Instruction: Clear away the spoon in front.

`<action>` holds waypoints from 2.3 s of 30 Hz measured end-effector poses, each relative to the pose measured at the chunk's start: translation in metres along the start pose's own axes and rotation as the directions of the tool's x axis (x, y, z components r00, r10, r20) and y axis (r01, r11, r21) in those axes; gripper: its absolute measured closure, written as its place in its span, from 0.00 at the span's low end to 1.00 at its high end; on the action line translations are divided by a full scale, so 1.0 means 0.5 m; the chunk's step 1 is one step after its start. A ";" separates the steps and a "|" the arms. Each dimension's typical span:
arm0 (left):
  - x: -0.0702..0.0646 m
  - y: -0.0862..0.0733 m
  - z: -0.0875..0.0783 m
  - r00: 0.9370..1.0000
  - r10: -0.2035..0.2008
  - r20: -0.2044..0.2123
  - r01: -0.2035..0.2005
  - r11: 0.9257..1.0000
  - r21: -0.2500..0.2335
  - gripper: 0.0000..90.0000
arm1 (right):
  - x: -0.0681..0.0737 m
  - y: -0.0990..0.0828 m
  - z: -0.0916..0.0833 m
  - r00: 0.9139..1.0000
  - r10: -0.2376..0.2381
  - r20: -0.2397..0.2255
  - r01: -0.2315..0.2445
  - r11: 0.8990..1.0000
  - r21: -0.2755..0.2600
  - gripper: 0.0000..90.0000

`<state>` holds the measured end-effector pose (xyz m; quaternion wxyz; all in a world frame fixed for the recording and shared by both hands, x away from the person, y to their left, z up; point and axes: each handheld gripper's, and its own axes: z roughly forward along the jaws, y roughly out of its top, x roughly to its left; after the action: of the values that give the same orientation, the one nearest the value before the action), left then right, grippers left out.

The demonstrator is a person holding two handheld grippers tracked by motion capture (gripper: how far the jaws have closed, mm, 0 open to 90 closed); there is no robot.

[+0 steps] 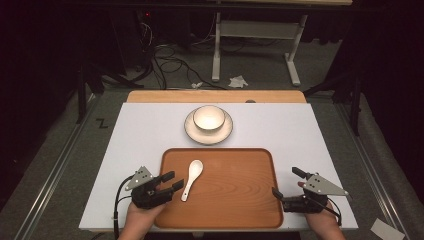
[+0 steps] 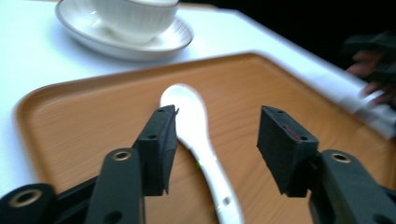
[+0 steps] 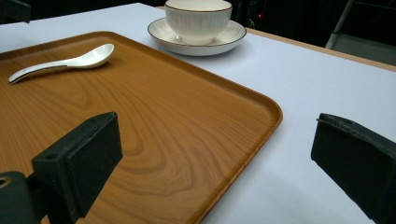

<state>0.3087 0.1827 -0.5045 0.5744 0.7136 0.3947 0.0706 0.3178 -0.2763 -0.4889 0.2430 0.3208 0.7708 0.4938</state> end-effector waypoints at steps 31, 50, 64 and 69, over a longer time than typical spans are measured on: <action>-0.015 -0.018 -0.010 0.959 0.153 -0.240 -0.083 0.956 0.280 1.00 | 0.002 0.002 -0.003 1.000 -0.002 0.003 0.002 1.000 -0.007 0.03; -0.044 -0.028 0.028 0.954 0.230 -0.193 -0.145 0.915 0.376 1.00 | 0.001 0.002 -0.003 1.000 0.000 -0.002 0.000 1.000 -0.006 0.03; -0.072 -0.025 0.047 0.939 0.306 -0.155 -0.220 0.885 0.411 0.95 | 0.001 0.001 -0.002 1.000 -0.003 0.000 0.003 1.000 -0.006 0.03; -0.075 -0.025 0.050 0.940 0.311 -0.143 -0.229 0.882 0.413 0.69 | 0.001 0.001 -0.003 1.000 -0.006 -0.002 0.006 1.000 -0.006 0.03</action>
<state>0.2910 0.1398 -0.5107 0.3615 0.8505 0.3540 0.1436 0.3168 -0.2766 -0.4878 0.2449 0.3174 0.7704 0.4958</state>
